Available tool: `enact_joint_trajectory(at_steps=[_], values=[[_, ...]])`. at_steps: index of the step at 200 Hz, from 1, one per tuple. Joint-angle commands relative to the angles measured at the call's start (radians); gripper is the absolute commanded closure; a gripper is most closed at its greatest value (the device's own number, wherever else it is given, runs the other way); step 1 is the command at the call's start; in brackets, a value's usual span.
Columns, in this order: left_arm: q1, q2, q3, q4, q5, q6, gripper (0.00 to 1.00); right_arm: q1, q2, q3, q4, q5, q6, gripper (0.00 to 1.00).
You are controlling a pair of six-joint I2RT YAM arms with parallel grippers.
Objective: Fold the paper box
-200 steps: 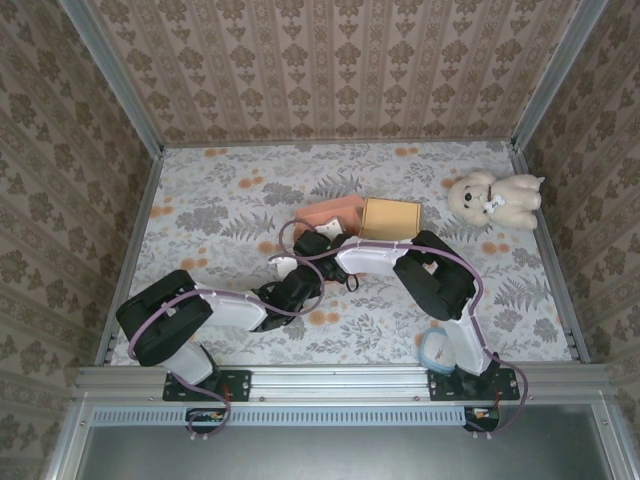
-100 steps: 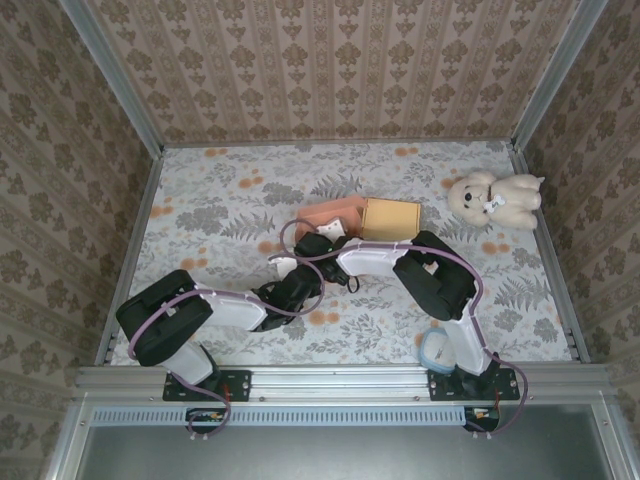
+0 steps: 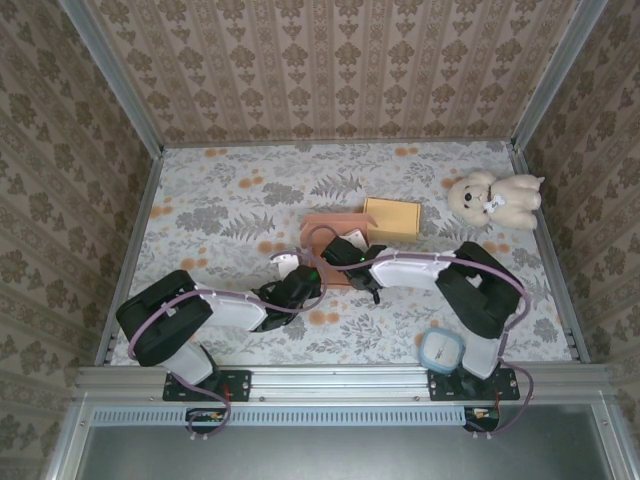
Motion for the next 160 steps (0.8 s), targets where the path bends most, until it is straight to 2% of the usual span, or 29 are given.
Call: enact_joint_trajectory(at_steps=[1, 33, 81, 129, 160], values=[[0.003, -0.007, 0.005, -0.073, -0.016, 0.026, 0.70, -0.001, -0.115, -0.042, 0.036, -0.095, 0.004, 0.54], [0.001, -0.016, 0.010, -0.083, -0.014, 0.031, 0.70, -0.001, -0.247, -0.111, 0.097, -0.183, 0.025, 0.50], [-0.011, -0.054, 0.012, -0.094, -0.008, 0.086, 0.69, -0.003, -0.469, -0.227, 0.166, -0.234, 0.044, 0.49], [-0.027, -0.237, 0.040, -0.239, -0.025, 0.222, 0.60, -0.025, -0.747, -0.363, 0.176, -0.184, 0.024, 0.45], [-0.030, -0.371, 0.040, -0.322, -0.025, 0.313, 0.56, -0.059, -0.855, -0.404, 0.167, -0.164, -0.004, 0.44]])
